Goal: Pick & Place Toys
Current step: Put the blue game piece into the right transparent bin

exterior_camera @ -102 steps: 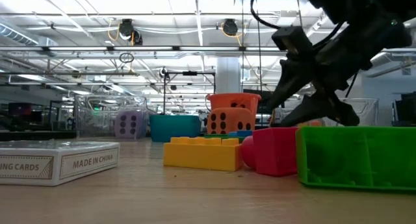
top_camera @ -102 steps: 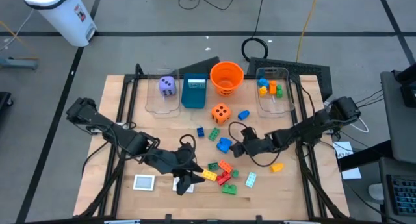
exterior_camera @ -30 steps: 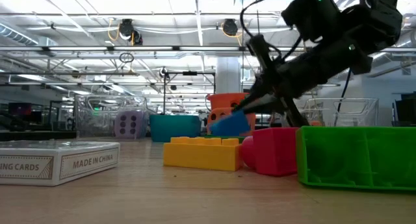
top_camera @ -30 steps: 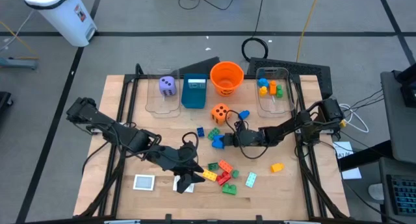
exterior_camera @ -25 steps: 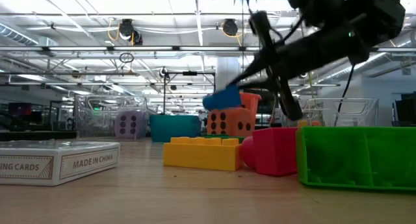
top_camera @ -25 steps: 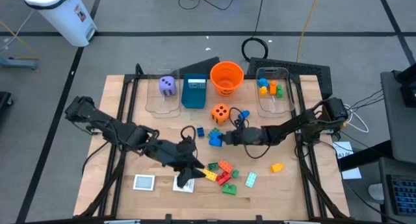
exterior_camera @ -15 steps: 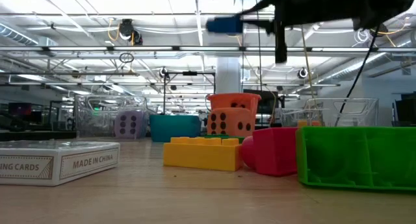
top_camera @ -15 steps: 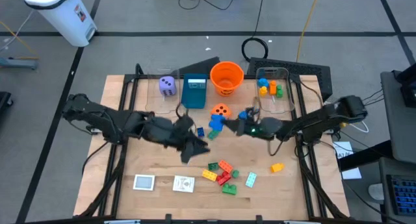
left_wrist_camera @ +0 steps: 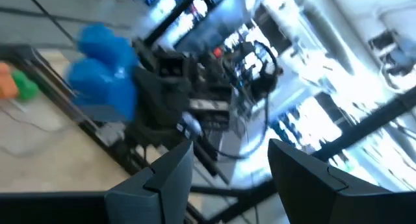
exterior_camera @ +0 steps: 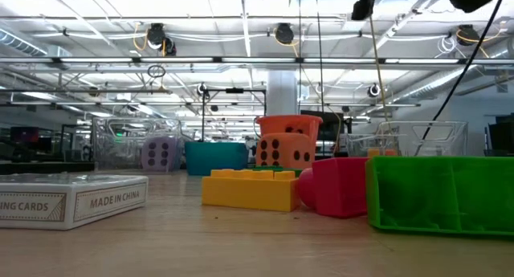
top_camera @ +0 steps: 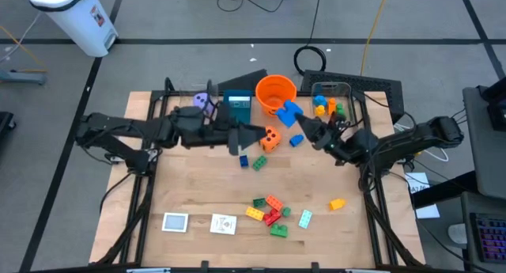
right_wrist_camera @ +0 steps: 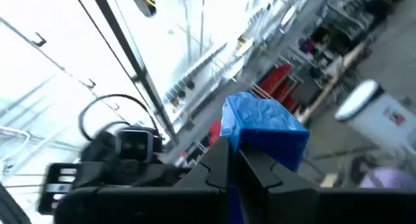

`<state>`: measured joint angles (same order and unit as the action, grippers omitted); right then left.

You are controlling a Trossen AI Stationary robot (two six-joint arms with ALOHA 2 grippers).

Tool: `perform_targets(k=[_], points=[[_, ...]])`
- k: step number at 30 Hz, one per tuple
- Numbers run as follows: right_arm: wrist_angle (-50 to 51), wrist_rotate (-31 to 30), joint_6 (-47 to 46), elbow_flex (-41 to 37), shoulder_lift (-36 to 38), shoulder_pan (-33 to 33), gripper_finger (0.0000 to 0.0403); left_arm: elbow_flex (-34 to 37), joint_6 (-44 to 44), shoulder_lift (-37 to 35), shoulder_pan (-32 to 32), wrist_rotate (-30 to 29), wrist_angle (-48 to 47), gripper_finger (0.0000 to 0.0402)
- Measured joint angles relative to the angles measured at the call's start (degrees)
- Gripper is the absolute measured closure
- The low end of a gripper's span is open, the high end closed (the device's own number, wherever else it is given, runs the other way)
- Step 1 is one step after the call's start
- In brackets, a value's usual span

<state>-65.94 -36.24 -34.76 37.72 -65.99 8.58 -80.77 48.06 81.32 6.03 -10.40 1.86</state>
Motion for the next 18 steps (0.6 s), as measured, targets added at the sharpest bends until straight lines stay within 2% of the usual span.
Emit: perform_targets(k=[7, 11, 18], points=[[-0.02, 0.37, 8.03, 6.99, -0.81, -0.31, 0.0399, 0.02, -1.74, 3.93, -1.44, -2.07, 1.86, 0.0192], [2.52, 3.32, 10.6, 10.09, -0.88, -0.4, 0.0399, 0.02, -2.36, 6.15, -2.07, -2.06, 8.22, 0.0192], [3.86, 3.51, 9.94, 10.83, -0.92, -0.38, 0.0399, 0.02, -7.97, 9.39, -2.27, -0.11, 20.8, 0.0192]])
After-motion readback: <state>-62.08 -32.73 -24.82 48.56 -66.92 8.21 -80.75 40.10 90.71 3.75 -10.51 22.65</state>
